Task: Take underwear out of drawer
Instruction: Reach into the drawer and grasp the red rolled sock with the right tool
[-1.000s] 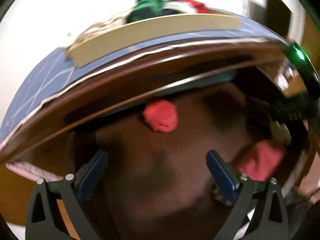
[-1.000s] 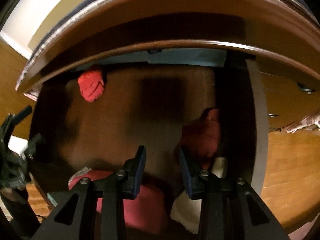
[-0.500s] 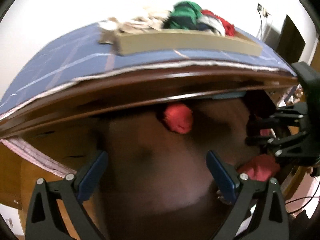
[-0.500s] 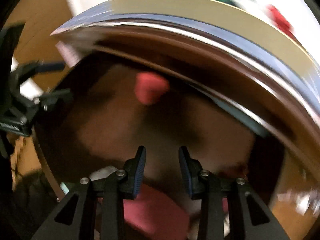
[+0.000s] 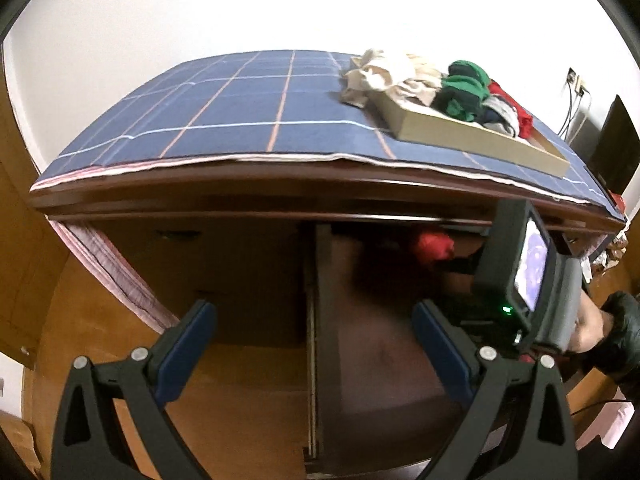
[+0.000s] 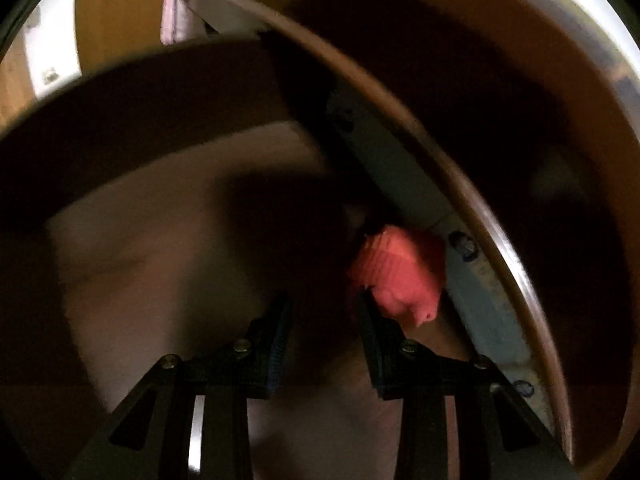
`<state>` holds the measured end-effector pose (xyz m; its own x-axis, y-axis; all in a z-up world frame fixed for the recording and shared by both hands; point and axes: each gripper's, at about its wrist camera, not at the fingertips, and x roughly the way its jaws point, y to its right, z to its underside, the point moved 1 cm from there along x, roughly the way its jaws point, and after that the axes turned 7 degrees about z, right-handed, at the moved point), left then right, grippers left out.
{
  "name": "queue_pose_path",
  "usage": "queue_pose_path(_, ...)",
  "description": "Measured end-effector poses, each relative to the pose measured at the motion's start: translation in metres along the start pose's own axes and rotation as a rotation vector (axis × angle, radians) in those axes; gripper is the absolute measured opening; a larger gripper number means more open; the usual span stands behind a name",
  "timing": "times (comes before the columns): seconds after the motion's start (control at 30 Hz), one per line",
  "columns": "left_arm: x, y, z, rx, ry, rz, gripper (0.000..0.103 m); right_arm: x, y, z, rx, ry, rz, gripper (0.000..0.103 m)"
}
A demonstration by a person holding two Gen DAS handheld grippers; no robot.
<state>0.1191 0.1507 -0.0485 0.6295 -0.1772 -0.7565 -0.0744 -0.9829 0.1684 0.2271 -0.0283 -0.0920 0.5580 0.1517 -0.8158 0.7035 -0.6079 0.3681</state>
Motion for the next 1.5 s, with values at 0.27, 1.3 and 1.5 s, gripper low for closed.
queue_pose_path(0.27, 0.007, -0.004, 0.000, -0.024, -0.006, 0.021, 0.100, -0.009, 0.009, 0.004, 0.026, -0.099, -0.407, 0.031)
queue_pose_path(1.3, 0.024, 0.002, 0.005, -0.040, -0.033, 0.097, 0.100, 0.001, 0.023, 0.008, 0.014, 0.097, 0.192, 0.027)
queue_pose_path(1.5, 0.023, 0.003, 0.005, -0.036, -0.029, 0.096, 0.100, 0.007, 0.024, -0.001, 0.014, 0.092, 0.165, 0.019)
